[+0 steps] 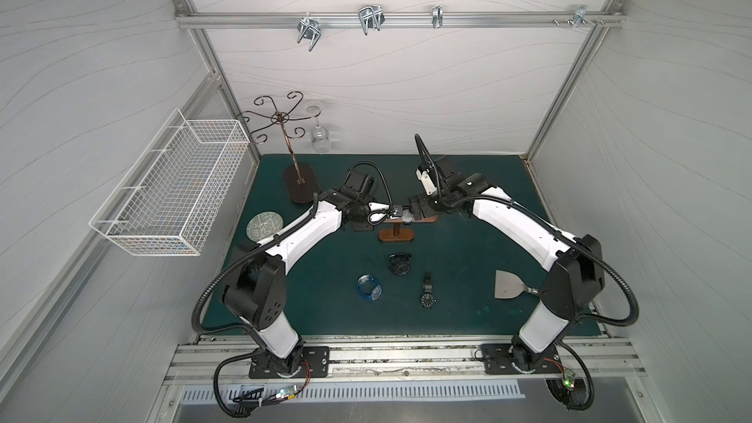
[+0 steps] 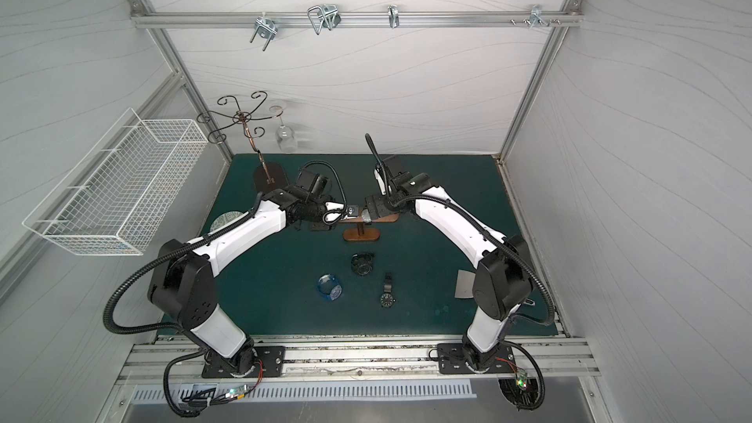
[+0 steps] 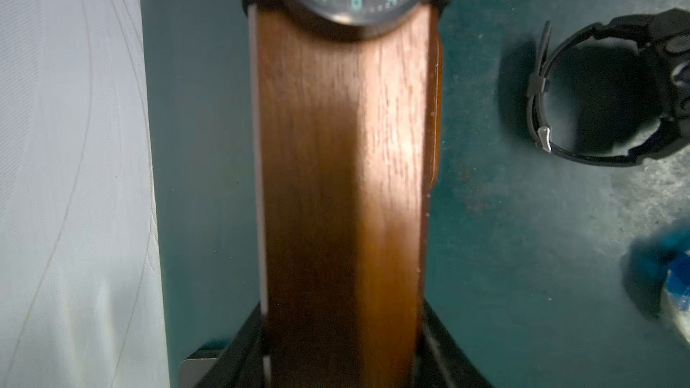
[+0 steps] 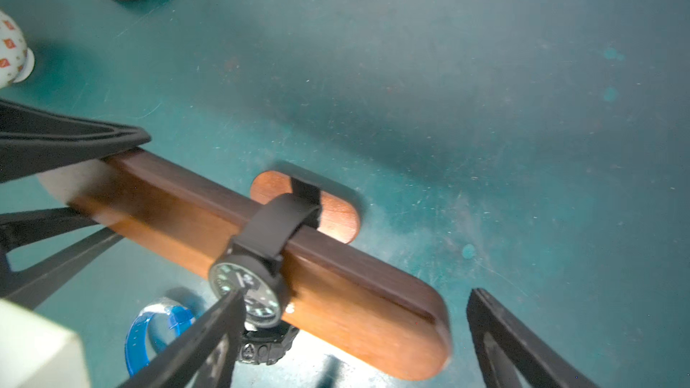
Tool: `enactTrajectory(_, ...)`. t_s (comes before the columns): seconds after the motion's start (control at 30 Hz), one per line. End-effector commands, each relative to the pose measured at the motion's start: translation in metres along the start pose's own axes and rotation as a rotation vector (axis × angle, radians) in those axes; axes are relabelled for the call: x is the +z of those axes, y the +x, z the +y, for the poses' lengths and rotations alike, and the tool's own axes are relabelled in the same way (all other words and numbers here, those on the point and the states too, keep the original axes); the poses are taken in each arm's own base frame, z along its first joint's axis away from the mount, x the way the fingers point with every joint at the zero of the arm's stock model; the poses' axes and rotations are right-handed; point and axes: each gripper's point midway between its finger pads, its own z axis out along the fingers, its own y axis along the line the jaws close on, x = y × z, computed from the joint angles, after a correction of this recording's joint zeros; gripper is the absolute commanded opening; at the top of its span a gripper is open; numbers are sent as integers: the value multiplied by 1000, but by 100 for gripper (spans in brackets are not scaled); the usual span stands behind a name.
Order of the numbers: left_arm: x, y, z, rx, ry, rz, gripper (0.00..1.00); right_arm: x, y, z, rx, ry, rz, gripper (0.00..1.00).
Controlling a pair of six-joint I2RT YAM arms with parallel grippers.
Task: Place watch on stand
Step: Place the watch on the stand, then pick up the watch at the center of the board.
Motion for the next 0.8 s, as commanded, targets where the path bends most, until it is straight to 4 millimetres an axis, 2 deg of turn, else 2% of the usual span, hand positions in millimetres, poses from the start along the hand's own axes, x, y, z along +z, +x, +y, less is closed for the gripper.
enactTrajectory(0.0, 13, 7, -26, 6, 117, 44, 51, -16, 8, -8, -14, 3, 5, 95)
enactTrajectory(0.37, 14, 5, -13, -4, 67, 48, 58, -13, 31, -26, 16, 36, 40, 96)
enactTrajectory(0.57, 14, 5, -5, 9, 29, 55, 58, -10, 29, -31, 23, 42, 37, 96)
enactTrajectory(0.77, 14, 5, 12, 34, -38, 68, 60, -12, 31, -35, 23, 44, 40, 97)
